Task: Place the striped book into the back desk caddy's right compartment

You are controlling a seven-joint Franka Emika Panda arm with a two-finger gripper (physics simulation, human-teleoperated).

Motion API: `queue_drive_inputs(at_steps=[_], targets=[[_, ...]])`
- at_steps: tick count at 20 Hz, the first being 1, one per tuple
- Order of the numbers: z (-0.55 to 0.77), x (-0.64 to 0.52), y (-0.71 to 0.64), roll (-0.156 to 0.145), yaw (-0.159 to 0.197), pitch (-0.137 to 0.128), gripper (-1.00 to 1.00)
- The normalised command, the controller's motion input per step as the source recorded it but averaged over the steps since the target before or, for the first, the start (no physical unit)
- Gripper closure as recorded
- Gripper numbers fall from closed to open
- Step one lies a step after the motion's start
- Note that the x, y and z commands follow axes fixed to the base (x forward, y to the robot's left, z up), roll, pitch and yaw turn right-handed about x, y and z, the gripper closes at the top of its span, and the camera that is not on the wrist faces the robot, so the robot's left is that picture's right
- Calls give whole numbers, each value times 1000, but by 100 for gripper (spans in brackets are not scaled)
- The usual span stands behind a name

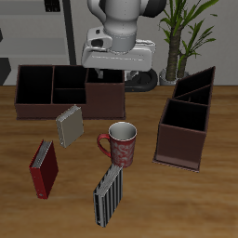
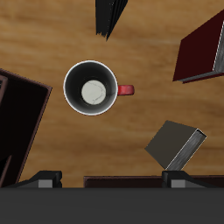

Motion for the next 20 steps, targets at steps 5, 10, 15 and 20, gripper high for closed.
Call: queue_drive_inputs(at_steps=[5,10,15,20], targets=[[-30,59,-27,-16,13,-4,-100],[-4,134,-101,-50,3,-25,-100],[-14,211,-99,-15,4,-1,-100],[23,227,-203,29,-8,-11,-100]])
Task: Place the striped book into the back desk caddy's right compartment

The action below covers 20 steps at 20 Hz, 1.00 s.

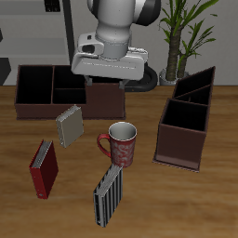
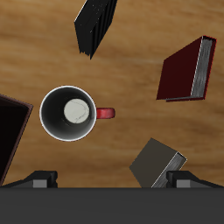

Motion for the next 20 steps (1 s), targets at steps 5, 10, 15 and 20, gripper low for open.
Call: queue_drive_inputs(at_steps=[5,10,15,20], targets=[[59,174,-118,-6,-5,-30,-100],[107,134,-81,-26,-20,-20,-100],[145,133,137,1,-17,-33,-100],[-65,188,40,12,-6,-3,-100]])
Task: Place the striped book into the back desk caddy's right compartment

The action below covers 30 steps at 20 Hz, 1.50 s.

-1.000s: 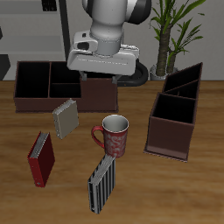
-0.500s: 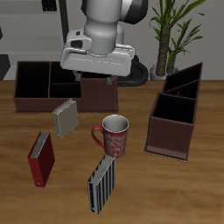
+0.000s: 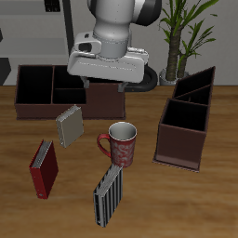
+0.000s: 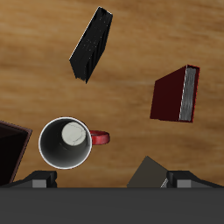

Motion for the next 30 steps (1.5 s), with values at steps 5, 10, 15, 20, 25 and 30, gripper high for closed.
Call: queue_drive_inputs(at_steps=[5,10,15,20,25,30], targets=[[-18,147,11,7,-3,-17,-100],[-20,169,10,0,-5,-7,-100],[107,164,84,21,13,-57,-100],[27,245,58,28,-8,1,-100],[24,290,74,35,9,-2,-100],[-24,304,53,61,-22,-8,-100]])
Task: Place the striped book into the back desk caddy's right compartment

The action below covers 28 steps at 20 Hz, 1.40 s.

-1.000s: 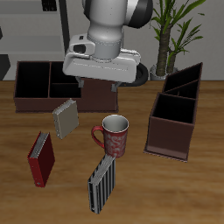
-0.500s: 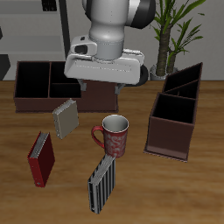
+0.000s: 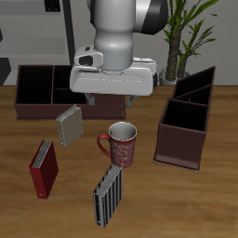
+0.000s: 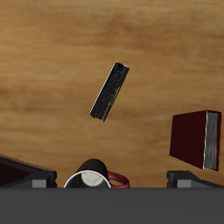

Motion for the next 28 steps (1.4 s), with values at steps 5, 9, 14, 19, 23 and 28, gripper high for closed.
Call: queue_drive_inputs(at_steps=[5,9,14,19,23,28], targets=[[-70,237,16,51,-1,-6,-100],[-87,295,-113,-3,-41,1,-100],[-38,275,-158,-28,-21,-21,-100],[-47,177,-127,-37,-52,-29,-100],[-156,170,84,9,-70,-26,-100],[-116,107,99,-12,-31,-20,-100]])
